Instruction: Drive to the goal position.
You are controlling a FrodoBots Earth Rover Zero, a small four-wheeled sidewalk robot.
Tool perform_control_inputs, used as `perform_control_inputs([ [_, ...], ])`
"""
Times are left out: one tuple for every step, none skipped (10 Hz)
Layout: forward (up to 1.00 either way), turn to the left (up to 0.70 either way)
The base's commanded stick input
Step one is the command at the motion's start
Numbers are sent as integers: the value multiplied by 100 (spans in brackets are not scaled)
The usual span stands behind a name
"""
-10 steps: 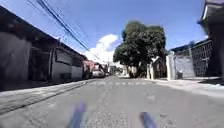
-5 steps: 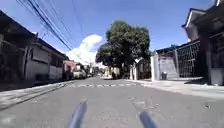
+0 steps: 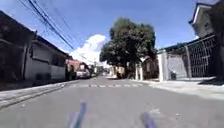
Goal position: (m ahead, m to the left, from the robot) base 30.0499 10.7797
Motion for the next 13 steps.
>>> perform_control_inputs([
  [100,-34],
  [100,-39],
  [100,-29],
  [100,-28],
  [100,2],
  [100,13],
  [100,12],
  [100,11],
  [100,7],
  [100,0],
  [100,3],
  [100,11],
  [100,5],
])
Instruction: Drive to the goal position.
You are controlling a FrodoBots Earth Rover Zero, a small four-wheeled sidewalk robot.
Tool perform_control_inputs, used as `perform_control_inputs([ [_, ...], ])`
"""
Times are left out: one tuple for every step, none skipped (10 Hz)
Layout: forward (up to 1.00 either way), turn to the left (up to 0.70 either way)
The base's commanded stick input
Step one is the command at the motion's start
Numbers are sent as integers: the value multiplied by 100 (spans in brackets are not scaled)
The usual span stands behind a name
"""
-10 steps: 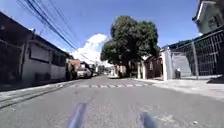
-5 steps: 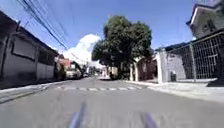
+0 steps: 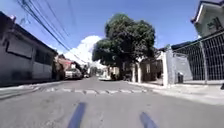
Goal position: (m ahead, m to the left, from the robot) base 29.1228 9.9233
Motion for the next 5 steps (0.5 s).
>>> perform_control_inputs([
  [100,0],
  [100,0],
  [100,0],
  [100,0],
  [100,0],
])
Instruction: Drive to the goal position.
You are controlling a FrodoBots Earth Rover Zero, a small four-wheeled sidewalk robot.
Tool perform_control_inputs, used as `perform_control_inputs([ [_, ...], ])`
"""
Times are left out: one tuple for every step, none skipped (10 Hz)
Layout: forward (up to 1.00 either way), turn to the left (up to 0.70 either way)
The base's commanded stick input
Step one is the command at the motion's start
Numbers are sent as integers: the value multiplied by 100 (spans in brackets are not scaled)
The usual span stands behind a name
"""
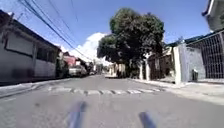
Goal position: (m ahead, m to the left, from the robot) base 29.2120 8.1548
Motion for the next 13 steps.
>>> perform_control_inputs([
  [97,0],
  [85,0],
  [85,0],
  [85,0],
  [75,0],
  [70,0],
  [70,0],
  [70,1],
  [70,2],
  [70,0],
  [70,0],
  [70,2],
  [70,-2],
])
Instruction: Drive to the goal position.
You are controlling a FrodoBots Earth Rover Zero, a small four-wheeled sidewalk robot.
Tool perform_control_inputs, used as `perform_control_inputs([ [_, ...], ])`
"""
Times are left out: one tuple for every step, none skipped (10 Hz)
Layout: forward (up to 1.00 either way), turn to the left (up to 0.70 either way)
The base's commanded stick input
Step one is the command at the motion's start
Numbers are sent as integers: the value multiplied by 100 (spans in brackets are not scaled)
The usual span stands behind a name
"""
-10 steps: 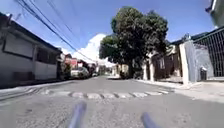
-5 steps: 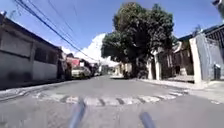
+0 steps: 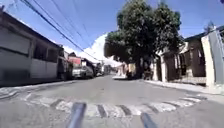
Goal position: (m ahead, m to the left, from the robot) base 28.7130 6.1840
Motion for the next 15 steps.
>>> perform_control_inputs([
  [70,-19],
  [70,-35],
  [70,-35],
  [70,-35],
  [70,-35],
  [70,-27],
  [70,-14],
  [70,-1],
  [70,0],
  [70,0],
  [70,6],
  [70,8],
  [70,2],
  [70,0],
  [70,2],
])
